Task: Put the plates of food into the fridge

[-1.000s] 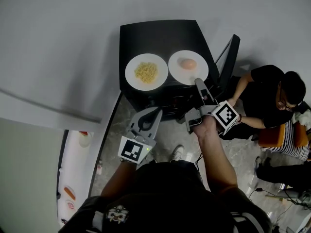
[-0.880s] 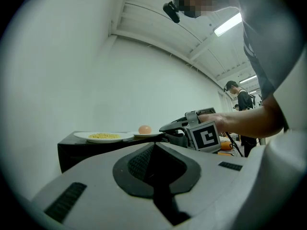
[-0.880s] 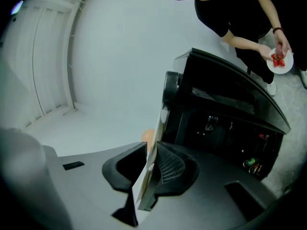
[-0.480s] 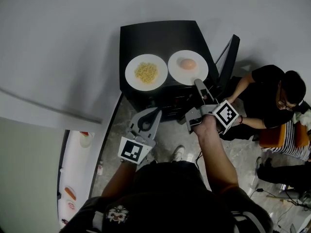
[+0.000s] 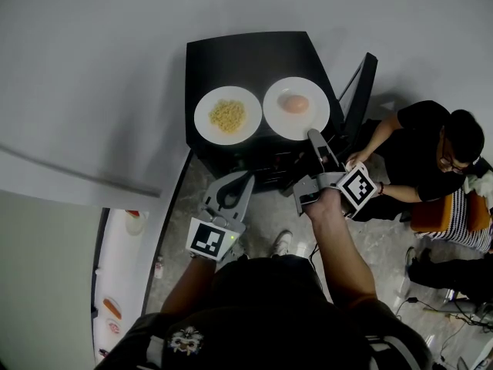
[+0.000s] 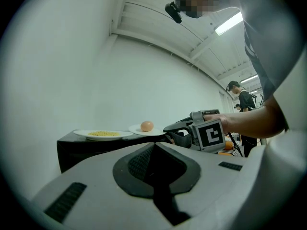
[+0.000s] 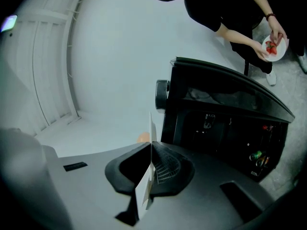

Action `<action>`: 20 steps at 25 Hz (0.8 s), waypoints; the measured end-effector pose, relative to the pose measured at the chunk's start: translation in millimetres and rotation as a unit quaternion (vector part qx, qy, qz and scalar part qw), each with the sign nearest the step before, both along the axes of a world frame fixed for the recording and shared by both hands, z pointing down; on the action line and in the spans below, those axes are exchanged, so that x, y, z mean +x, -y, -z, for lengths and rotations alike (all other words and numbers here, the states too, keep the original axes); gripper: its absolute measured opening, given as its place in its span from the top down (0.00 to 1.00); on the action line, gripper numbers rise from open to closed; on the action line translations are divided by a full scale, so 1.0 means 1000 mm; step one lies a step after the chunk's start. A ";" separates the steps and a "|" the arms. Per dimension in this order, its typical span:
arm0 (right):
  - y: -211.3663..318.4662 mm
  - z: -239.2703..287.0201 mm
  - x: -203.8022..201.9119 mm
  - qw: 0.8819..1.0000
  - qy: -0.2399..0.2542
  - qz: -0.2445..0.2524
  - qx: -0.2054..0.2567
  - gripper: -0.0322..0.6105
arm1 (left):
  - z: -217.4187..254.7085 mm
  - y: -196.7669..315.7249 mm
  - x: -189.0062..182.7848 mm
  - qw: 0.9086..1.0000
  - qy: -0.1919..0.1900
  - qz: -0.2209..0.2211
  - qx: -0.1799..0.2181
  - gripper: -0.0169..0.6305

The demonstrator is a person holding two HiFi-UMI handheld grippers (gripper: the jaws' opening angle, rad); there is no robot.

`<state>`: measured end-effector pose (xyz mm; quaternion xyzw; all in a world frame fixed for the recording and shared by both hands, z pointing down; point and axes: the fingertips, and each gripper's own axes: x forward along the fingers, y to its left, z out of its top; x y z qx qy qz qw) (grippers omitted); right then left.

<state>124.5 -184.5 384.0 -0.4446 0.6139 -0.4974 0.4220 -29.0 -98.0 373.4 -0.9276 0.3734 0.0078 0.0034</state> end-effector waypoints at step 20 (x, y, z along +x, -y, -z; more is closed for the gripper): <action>-0.074 0.011 0.002 0.999 0.020 0.029 0.024 0.90 | -0.015 0.005 -0.006 1.000 0.018 0.004 -0.012 0.94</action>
